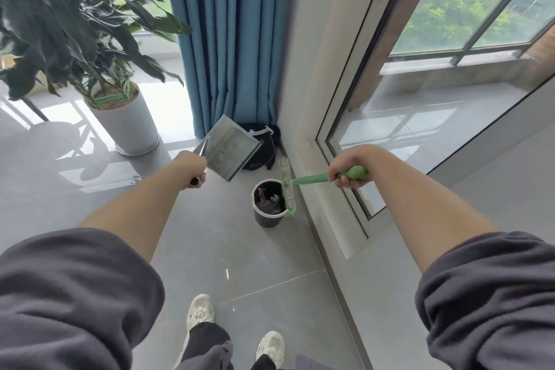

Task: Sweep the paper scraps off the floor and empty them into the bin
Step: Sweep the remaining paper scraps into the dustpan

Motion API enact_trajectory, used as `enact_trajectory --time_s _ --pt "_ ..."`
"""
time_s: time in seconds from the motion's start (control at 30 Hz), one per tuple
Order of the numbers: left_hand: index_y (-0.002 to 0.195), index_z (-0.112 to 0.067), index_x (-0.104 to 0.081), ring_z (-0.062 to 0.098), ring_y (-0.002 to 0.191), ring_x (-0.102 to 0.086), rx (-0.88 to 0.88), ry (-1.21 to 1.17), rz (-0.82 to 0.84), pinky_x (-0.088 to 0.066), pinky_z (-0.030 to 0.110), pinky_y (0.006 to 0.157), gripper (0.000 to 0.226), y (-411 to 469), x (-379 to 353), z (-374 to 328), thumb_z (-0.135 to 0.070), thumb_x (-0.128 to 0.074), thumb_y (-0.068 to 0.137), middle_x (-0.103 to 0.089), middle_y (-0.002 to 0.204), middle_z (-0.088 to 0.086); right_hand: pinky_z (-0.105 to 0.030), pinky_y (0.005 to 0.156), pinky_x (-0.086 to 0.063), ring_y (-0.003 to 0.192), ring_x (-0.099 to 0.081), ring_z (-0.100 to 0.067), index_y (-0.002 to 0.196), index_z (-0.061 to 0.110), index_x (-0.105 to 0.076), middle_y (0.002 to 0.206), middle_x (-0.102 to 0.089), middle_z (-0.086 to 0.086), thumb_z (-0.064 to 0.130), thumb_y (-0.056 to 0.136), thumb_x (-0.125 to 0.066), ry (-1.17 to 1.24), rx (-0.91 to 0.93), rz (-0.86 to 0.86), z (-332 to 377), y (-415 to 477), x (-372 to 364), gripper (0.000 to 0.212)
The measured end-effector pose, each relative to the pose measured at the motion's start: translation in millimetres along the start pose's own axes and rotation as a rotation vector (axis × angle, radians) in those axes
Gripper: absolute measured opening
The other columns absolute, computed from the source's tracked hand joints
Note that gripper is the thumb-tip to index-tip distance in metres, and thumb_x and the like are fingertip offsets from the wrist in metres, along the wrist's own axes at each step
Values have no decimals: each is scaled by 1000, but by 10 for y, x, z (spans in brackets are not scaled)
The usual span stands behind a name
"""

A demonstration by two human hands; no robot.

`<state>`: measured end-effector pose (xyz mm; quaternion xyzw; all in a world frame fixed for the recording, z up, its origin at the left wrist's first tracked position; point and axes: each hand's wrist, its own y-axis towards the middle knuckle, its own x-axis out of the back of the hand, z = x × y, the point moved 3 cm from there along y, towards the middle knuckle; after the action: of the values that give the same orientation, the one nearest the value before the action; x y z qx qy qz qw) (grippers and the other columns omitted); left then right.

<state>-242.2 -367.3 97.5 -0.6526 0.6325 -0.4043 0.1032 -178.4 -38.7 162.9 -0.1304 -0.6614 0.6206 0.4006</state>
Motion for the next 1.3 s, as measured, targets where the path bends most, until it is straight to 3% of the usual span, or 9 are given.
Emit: enact_trajectory --time_s 0.13,0.27,0.37,0.47,0.67,0.8,0.93,1.1,1.3 --pt "73 -8 -39 16 44 -38 80 -51 47 -34 10 32 28 308 285 -95 7 -31 95 -40 65 10 -12 32 -31 27 -39 -4 78 12 -45 42 -43 6 16 98 -37 6 28 -36 635 94 133 23" --pt "74 0 -46 20 56 -50 142 19 71 -55 25 53 20 769 540 -201 9 -44 92 -54 82 15 -12 36 -34 28 -42 -3 83 11 -44 51 -45 4 13 98 -36 116 61 -97 1259 430 180 17" --pt "77 0 -52 21 62 -56 229 -53 164 -55 25 47 18 1122 696 -218 6 -46 93 -57 89 16 -19 52 -36 45 -43 -8 83 11 -44 63 -46 -1 7 94 -37 180 71 -172 1593 822 186 14" --pt "78 2 -59 19 49 -55 321 -165 284 -53 23 39 23 1560 820 -243 4 -42 93 -57 56 12 -22 62 -38 56 -39 -11 72 12 -44 65 -43 -2 4 91 -42 178 76 -252 1986 1313 194 20" --pt "74 -5 -64 17 45 -40 284 -162 391 -38 17 38 23 2430 697 -205 -4 -43 85 -46 57 7 -23 46 -34 54 -43 -14 59 9 -49 64 -48 -5 5 89 -46 -66 -5 -302 2385 2219 180 31" --pt "84 -4 -65 18 43 -44 185 -64 429 -44 22 40 24 2865 512 -220 1 -42 89 -50 56 5 -23 41 -33 52 -43 -15 81 3 -61 73 -54 -9 6 87 -49 -103 -85 -282 2471 2770 152 13" --pt "91 -9 -56 26 55 -61 46 203 516 -58 36 63 24 3197 378 -199 6 -38 88 -56 75 14 -19 45 -38 53 -45 -12 101 7 -60 87 -55 -10 7 89 -51 -29 -53 -251 2529 3267 104 15" --pt "92 -4 -63 24 51 -68 -47 352 303 -52 25 53 29 3544 337 -160 -27 -45 88 -69 75 11 -22 52 -39 54 -49 -22 88 2 -55 76 -53 -14 5 85 -45 44 -196 -201 2579 3759 78 11" --pt "80 -7 -61 32 69 -72 -157 448 132 -57 40 69 31 3706 469 44 -31 -44 88 -70 79 14 -30 64 -41 72 -52 -25 76 4 -56 85 -54 -14 5 77 -49 70 -153 -99 2880 3913 -109 7"
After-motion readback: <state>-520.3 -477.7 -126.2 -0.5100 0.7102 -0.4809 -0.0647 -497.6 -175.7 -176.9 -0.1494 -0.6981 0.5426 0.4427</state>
